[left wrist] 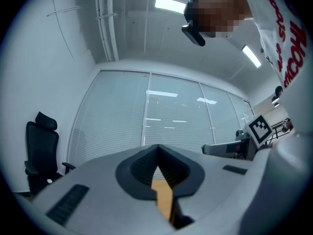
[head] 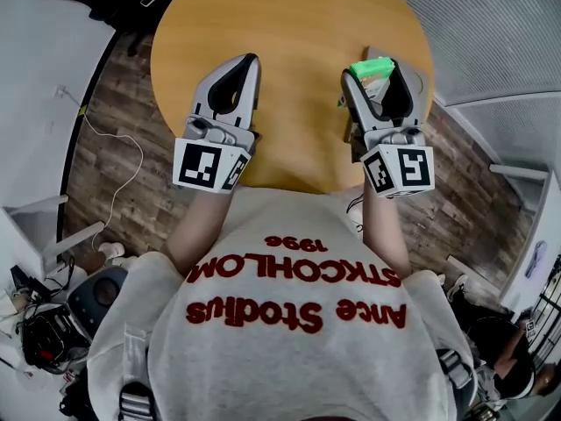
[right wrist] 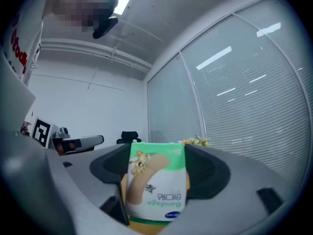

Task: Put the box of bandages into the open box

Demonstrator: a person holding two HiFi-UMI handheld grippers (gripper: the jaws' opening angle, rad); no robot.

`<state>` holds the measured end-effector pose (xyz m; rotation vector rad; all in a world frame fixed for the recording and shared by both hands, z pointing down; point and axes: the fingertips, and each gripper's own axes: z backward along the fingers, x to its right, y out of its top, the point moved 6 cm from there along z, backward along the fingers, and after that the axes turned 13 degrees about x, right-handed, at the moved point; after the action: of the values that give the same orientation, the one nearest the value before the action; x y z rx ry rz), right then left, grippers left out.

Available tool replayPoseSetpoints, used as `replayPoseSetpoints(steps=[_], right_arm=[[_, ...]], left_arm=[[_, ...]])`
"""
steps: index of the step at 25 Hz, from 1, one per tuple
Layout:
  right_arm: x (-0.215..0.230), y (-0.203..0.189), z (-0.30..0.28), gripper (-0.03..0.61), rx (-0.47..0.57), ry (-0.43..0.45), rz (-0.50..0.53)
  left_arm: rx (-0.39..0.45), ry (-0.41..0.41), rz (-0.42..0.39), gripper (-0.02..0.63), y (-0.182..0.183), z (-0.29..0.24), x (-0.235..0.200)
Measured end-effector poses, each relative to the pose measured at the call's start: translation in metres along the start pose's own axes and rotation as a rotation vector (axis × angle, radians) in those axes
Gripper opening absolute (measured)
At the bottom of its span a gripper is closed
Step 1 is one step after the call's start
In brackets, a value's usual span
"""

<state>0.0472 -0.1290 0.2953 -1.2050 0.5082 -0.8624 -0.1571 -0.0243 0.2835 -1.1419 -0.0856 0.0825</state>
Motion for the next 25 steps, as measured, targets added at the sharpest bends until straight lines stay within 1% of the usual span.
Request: replayPoseSetpoints(steps=[5,8,11,15,25], right_arm=[[-0.003,0.002,0.004,0.356,0.007,-0.022,0.009],[-0.002,0.005,0.011,0.356,0.002,-0.053,0.022],[0.004,0.007,0.025,0.356,-0.008,-0.102,0.032],[0.018,0.012,0.051,0.356,-0.022,-0.188,0.049],[0.042,0.036,0.116,0.356,-0.032,-0.419,0.107]], left_arm=[[-0.001,-0.001,0.003,0.0,0.001,0.002,-0.003],[-0.007,-0.02,0.019,0.0,0.0,0.002,-0.001],[-0.017,-0.053,0.043,0.0,-0.007,-0.001,0.006],[-0.037,-0.125,0.091,0.0,-0.02,-0.014,0.025],[-0.067,-0.338,0.213,0.0,-0.043,-0.045,0.083]])
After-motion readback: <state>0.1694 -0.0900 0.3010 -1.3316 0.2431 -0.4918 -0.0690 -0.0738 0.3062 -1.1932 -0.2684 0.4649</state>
